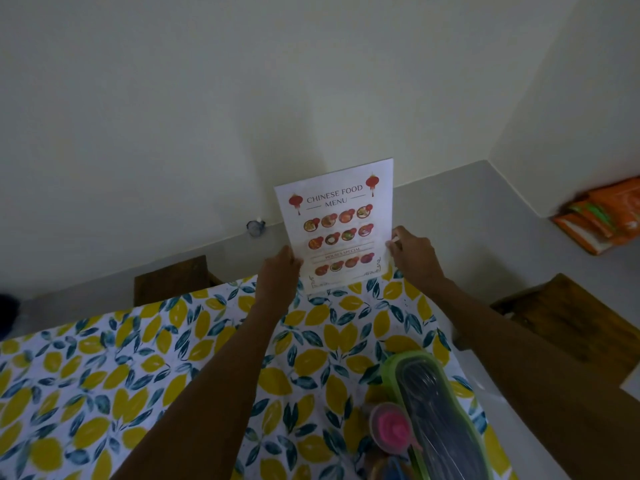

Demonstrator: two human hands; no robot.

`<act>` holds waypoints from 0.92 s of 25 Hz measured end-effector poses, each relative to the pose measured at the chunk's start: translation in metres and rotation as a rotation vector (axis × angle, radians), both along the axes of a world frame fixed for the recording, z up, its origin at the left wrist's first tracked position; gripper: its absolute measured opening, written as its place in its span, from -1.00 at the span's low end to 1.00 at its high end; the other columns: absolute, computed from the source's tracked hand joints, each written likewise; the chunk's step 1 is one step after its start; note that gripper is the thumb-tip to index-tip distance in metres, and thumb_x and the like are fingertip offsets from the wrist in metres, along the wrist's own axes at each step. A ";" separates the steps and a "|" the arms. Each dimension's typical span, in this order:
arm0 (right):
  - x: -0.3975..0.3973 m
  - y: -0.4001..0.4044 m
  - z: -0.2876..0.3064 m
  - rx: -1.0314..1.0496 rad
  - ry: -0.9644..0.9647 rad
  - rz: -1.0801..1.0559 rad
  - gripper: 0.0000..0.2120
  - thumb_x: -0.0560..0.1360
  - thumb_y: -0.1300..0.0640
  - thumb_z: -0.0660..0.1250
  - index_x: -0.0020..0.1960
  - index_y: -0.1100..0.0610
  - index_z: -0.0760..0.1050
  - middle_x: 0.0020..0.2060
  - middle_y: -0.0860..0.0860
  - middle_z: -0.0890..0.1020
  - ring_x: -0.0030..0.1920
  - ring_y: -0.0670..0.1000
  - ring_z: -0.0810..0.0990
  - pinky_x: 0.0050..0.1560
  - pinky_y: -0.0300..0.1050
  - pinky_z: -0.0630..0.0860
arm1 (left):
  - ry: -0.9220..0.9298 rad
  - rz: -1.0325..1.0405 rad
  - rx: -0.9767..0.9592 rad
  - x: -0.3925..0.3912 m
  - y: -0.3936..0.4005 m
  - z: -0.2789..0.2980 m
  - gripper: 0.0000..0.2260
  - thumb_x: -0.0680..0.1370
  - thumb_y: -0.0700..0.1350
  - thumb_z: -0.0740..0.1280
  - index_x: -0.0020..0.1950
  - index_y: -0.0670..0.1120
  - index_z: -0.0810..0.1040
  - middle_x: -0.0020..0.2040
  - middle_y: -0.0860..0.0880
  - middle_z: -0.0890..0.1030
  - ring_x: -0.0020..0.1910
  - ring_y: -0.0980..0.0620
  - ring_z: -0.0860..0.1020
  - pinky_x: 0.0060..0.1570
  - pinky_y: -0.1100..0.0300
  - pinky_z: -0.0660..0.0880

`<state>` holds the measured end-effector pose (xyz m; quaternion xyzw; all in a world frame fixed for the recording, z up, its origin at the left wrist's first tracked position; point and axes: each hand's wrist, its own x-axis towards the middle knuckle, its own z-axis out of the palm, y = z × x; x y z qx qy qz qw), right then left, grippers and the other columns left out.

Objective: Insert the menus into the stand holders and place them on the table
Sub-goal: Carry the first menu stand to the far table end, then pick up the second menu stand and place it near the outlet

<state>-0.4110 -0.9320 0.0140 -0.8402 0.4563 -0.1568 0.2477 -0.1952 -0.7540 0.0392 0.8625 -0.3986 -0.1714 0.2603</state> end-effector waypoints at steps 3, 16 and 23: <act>0.004 -0.001 0.009 0.066 0.068 -0.018 -0.72 0.58 -0.01 0.22 0.15 0.17 0.44 -0.10 0.22 0.68 -0.16 0.23 0.66 -0.10 0.15 0.65 | -0.014 -0.018 0.100 -0.002 -0.001 0.008 -0.80 0.58 -0.04 0.26 0.03 -0.18 0.43 -0.05 -0.19 0.65 -0.16 -0.15 0.62 -0.22 0.02 0.54; -0.001 0.081 0.089 -0.147 0.427 0.125 -0.35 0.53 -0.21 0.20 0.49 0.11 0.17 0.30 0.18 0.52 0.23 0.24 0.52 0.14 0.16 0.52 | -0.490 -0.161 0.178 -0.008 0.075 0.068 -0.57 0.55 0.18 0.22 0.27 -0.07 0.45 0.30 -0.14 0.51 0.28 -0.18 0.47 0.23 -0.12 0.34; 0.047 0.203 0.120 -0.235 0.546 0.308 -0.30 0.53 -0.30 0.08 0.53 0.09 0.13 0.42 0.14 0.40 0.34 0.28 0.39 0.30 0.21 0.41 | -0.506 -0.112 0.167 0.013 0.207 0.085 -0.42 0.53 0.31 0.13 0.39 -0.05 0.37 0.39 -0.14 0.46 0.33 -0.20 0.43 0.31 -0.14 0.33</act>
